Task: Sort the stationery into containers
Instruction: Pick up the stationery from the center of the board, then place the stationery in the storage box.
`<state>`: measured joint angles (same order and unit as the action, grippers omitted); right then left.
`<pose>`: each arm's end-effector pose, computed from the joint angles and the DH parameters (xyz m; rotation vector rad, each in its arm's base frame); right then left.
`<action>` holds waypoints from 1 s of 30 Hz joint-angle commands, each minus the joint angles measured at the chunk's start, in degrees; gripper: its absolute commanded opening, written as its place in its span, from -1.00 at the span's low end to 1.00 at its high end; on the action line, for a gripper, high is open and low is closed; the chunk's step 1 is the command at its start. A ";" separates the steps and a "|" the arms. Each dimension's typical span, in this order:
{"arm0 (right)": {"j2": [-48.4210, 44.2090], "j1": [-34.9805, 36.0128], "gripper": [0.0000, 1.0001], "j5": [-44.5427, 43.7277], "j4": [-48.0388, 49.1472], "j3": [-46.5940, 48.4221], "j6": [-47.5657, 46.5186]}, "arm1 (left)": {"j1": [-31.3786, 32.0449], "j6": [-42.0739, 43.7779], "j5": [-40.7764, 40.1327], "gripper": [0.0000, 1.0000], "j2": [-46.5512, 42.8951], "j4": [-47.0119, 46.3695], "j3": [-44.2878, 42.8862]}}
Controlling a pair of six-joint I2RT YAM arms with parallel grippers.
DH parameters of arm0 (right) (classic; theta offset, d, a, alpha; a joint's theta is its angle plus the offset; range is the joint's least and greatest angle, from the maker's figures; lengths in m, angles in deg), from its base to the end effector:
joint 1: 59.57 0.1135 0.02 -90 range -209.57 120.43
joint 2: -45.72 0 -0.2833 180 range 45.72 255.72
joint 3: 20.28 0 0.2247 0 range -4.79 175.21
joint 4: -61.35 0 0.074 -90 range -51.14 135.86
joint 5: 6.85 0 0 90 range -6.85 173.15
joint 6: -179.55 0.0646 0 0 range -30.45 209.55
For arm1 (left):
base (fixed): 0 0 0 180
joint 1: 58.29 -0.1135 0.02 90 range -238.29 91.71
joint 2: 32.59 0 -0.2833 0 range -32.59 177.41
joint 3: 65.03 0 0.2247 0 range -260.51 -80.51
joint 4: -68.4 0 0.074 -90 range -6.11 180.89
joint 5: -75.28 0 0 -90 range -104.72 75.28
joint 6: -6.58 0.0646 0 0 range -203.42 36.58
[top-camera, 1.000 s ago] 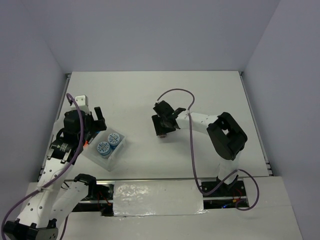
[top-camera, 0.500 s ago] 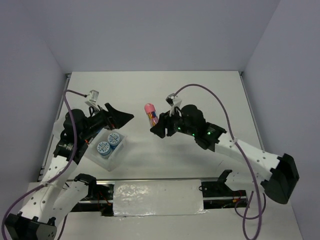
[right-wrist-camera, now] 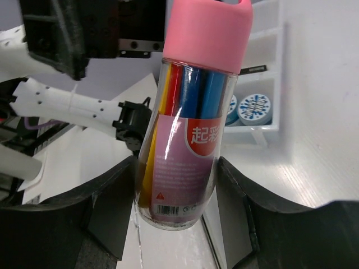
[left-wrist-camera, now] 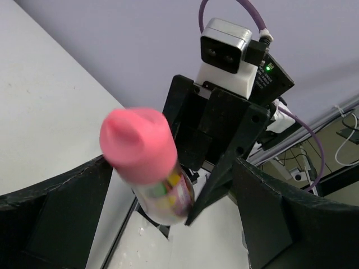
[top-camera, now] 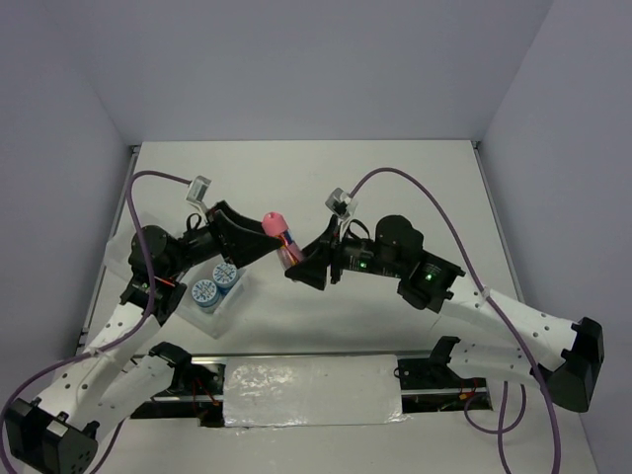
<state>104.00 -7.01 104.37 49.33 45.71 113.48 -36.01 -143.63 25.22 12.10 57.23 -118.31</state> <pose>0.1198 0.1949 0.3745 -0.7434 1.6564 1.2902 0.1296 -0.0979 0.3881 0.2189 1.4898 -1.6195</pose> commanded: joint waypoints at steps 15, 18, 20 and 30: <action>1.05 2.56 0.92 -1.15 6.65 2.25 -2.21 | 2.59 17.05 -10.42 -1.00 1.72 15.77 -12.16; -2.63 -1.04 0.99 -4.24 3.67 -1.27 -2.66 | 2.59 32.66 -38.21 -1.00 3.21 41.02 -21.40; -7.81 -5.69 1.00 -7.58 2.25 -5.92 -2.22 | 2.68 40.03 -52.53 -1.00 5.75 50.33 -24.84; -21.63 -9.75 1.00 -16.63 -8.99 -13.67 -6.17 | -10.11 76.54 -85.48 -1.00 21.48 32.05 -15.37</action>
<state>83.67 -16.61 91.41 43.34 33.25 109.48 -39.14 -80.51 -51.41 30.26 96.75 -133.72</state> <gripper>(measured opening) 0.997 0.578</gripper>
